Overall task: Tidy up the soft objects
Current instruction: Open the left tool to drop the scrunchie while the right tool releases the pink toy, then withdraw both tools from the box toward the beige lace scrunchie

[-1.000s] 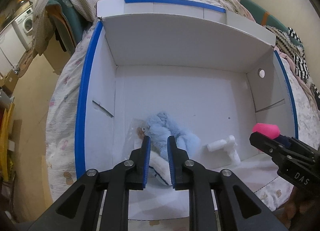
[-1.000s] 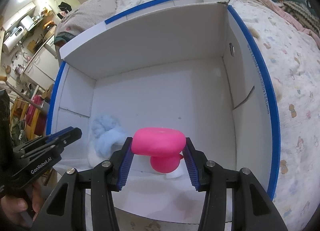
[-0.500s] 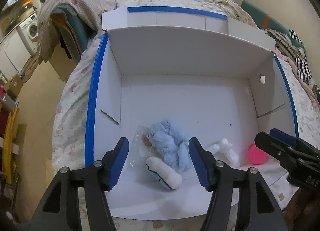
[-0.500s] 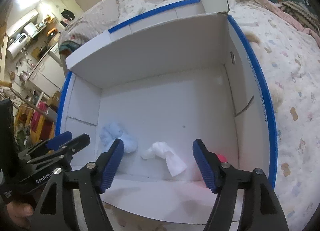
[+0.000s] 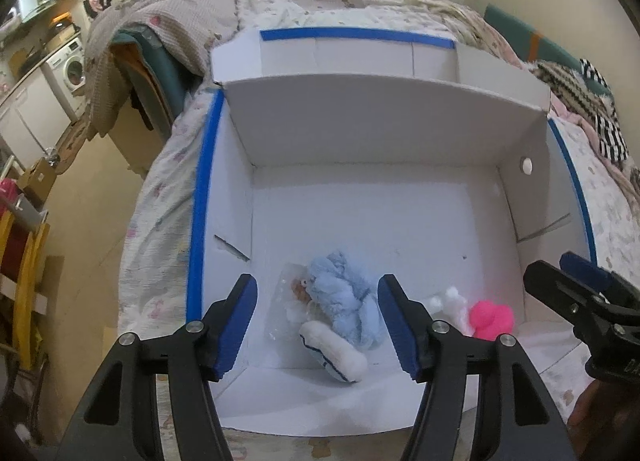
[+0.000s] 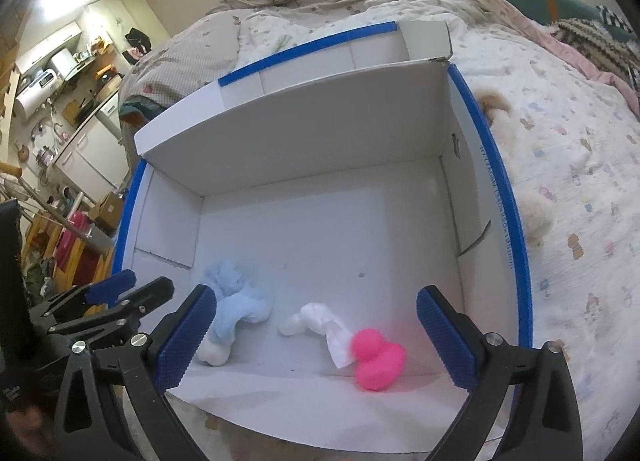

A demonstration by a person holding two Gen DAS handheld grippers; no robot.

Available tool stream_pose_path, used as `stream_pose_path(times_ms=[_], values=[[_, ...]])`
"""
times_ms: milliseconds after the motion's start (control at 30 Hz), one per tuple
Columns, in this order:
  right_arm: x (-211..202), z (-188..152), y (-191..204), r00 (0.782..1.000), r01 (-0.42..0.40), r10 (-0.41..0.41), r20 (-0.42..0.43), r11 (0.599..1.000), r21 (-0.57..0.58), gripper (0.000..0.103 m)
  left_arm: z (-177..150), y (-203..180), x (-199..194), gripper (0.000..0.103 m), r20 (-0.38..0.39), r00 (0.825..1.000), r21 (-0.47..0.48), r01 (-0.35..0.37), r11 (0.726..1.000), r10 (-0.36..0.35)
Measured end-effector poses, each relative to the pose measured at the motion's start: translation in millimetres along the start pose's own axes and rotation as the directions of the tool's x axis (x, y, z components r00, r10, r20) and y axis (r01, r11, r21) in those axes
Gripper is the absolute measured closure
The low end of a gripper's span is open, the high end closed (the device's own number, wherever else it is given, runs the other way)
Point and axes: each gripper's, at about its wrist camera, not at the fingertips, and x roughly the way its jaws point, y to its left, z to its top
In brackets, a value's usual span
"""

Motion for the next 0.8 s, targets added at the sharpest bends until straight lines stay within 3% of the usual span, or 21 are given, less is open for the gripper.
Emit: stream_pose_path(times_ms=[100,233,367,433,667,800], values=[[-3.2,-0.6,-0.2,1.000,-0.002,0.002,0.011,1.000,0.010,0.000,-0.6,1.0,-6.1,0.043,0.005,0.999,-0.015,0.032,0.999,-0.032],[-12.4,-1.3,-0.1,0.999,-0.016,0.015,0.049,0.999,0.035,0.000,-4.8,6.2,-14.8,0.043,0.009,1.000,-0.040,0.014,0.999,-0.013],[-24.5,-7.0,3.2,0.996,-0.016,0.014,0.083,0.999,0.032,0.000,-12.4,5.1,-30.3,0.043,0.062,0.998,-0.004,-0.003,1.000,0.003],[-31.5,-11.8,3.7,0.996,0.002,-0.004,0.094,1.000,0.029,0.000,-18.9,2.3,-38.3,0.043,0.102,0.994,0.039,0.024,0.999,-0.028],[-60.5,-30.2,3.1,0.990,-0.004,-0.001,0.140,0.999,0.032,0.000,-38.1,9.2,-50.0,0.043,0.117,0.992,0.066,0.028,0.997,-0.035],[-65.9,-45.1,1.8,0.992,-0.001,-0.001,0.122,1.000,0.020,0.000,-53.8,14.2,-51.5,0.043,0.110,0.993,0.071,0.031,0.997,-0.039]])
